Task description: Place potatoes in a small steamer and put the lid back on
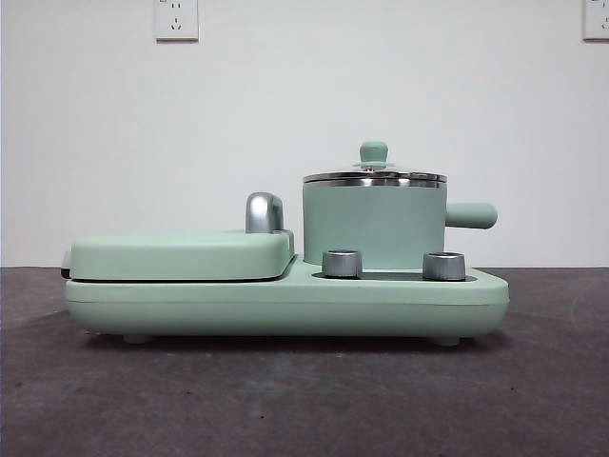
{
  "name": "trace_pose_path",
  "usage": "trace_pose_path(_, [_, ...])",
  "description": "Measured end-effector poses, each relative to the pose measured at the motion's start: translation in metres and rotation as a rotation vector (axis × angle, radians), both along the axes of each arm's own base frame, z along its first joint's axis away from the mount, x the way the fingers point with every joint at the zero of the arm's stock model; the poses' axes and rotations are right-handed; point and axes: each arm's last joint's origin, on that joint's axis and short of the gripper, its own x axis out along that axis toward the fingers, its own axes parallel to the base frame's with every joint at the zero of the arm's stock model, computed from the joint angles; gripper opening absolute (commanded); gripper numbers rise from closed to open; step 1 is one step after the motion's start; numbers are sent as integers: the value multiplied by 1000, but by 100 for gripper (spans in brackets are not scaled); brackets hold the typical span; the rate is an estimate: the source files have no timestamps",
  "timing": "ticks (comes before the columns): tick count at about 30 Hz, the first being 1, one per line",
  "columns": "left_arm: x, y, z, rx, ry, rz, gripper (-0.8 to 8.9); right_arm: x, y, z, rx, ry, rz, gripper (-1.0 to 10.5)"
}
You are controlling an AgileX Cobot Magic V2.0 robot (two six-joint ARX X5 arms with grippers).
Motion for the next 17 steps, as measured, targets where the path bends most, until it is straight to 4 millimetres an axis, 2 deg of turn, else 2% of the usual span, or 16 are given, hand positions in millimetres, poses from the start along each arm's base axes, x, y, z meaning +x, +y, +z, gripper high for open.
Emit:
trace_pose_path(5, [2, 4, -16, 19, -2, 78, 27, 0, 0, 0, 0, 0, 0, 16])
trace_pose_path(17, [2, 4, -16, 21, -6, 77, 27, 0, 0, 1, 4, -6, 0, 16])
